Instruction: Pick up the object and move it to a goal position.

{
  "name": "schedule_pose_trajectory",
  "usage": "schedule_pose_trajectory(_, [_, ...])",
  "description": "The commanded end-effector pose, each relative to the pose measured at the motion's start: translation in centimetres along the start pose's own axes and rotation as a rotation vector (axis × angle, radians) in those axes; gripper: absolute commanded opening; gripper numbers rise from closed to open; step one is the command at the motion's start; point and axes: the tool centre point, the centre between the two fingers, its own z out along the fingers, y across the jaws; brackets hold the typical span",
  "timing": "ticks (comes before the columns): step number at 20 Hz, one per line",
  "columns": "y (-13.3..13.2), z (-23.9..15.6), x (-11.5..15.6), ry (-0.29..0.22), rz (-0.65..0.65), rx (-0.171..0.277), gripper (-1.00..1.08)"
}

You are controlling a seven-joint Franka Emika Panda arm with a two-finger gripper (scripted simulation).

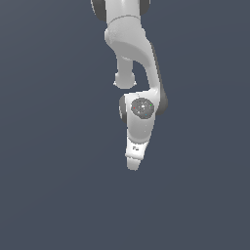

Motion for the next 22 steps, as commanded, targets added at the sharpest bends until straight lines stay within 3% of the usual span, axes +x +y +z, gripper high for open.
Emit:
schedule_pose_trajectory(1, [-0.4,-1.3,-0.2,0.0,0.0,-0.001,-1.0])
schedule_pose_trajectory(22, [-6.9,-20.1,-3.2,0.0,-0.002,-0.001,-1.0])
